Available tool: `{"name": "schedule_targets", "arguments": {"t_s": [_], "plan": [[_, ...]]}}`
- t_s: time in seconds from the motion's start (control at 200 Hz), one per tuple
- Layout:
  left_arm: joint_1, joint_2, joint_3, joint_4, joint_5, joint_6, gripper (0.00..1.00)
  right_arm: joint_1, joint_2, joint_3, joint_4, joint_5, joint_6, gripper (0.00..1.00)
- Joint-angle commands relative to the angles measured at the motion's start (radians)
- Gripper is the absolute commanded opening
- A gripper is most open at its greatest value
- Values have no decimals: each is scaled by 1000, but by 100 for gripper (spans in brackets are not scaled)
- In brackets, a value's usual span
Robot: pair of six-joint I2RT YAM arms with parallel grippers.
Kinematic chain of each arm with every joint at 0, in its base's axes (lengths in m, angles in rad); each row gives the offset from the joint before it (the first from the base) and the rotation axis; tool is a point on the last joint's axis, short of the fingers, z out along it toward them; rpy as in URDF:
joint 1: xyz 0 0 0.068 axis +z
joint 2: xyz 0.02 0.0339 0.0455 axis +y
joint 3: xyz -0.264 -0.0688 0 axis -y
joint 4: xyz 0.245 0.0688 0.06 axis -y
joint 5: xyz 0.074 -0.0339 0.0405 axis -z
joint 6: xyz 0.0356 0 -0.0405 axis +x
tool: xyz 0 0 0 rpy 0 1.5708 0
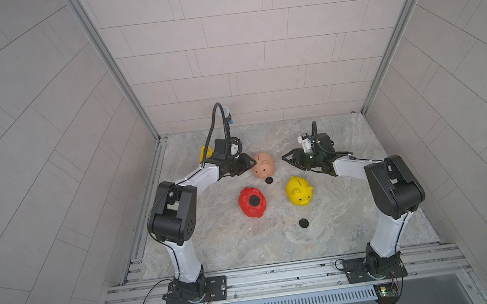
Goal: Close piggy banks
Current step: Turn over the piggy bank at the center of the board.
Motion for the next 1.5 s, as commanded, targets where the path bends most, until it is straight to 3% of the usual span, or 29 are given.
{"name": "schedule_targets", "arguments": {"t_s": [0.0, 0.916, 1.496], "plan": [[16, 2, -29, -18, -1, 6, 41, 5, 9, 3, -2, -5, 3, 53], [48, -12, -61, 3, -2, -5, 42, 23, 21, 34, -12, -6, -3, 52], [47, -85, -105, 138, 22, -76, 42, 89, 95, 133, -34, -6, 11, 52]]}}
